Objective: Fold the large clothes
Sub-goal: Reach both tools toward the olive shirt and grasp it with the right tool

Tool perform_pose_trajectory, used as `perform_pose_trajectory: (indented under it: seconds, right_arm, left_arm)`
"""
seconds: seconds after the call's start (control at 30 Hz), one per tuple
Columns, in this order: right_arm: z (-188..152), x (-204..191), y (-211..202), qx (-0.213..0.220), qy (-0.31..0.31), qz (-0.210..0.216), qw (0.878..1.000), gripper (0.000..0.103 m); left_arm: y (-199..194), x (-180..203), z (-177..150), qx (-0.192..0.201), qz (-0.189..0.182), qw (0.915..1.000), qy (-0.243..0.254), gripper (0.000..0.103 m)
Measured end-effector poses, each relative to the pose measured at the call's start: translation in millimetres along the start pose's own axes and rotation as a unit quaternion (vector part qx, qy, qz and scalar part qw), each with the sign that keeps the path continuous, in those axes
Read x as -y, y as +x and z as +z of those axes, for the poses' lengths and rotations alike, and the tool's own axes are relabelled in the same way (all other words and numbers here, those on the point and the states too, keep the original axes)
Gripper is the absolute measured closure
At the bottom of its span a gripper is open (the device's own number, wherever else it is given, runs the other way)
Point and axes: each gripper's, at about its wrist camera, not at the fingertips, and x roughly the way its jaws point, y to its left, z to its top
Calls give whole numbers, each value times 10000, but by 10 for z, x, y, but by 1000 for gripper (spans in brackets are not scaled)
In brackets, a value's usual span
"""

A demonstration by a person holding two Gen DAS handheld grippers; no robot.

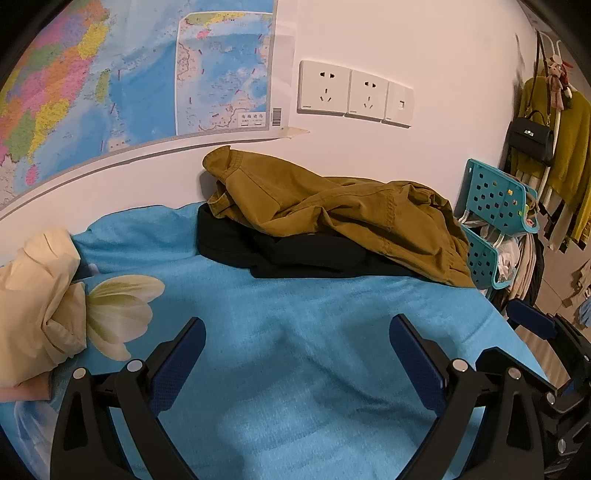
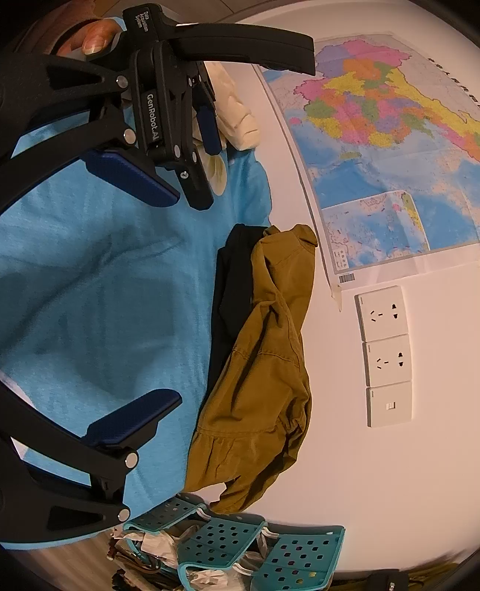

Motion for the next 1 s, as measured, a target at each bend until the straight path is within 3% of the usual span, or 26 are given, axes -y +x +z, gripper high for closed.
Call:
perform_pose_trajectory:
  seconds: [0.3, 0.47, 0.7, 0.77, 0.9, 1.0]
  right_arm:
    - [220, 81, 207, -108, -391, -134, 9991, 6]
    - [518, 108, 649, -276, -1034, -448, 9933, 6]
    - [961, 19, 1522, -550, -2159, -826, 9713, 10]
    - [1046, 27, 1803, -727, -2410, -937, 9633, 27]
    - [1101, 78, 2214, -1163, -2852, -1066, 9454, 35]
    - [1124, 85, 2227, -1316, -3174, -885, 9349, 72]
  left_arm:
    - [258, -91, 90, -293, -28, 9995, -82, 7]
    - [517, -266, 183, -437, 220, 9986, -199, 7]
    - [796, -507, 333, -513, 523, 9970, -263, 7]
    - [856, -557, 359, -532, 578, 9965, -269, 7]
    - [956, -608, 399, -578, 649, 9958, -284, 7]
    - [1034, -613, 417, -599, 672, 9956, -269, 7]
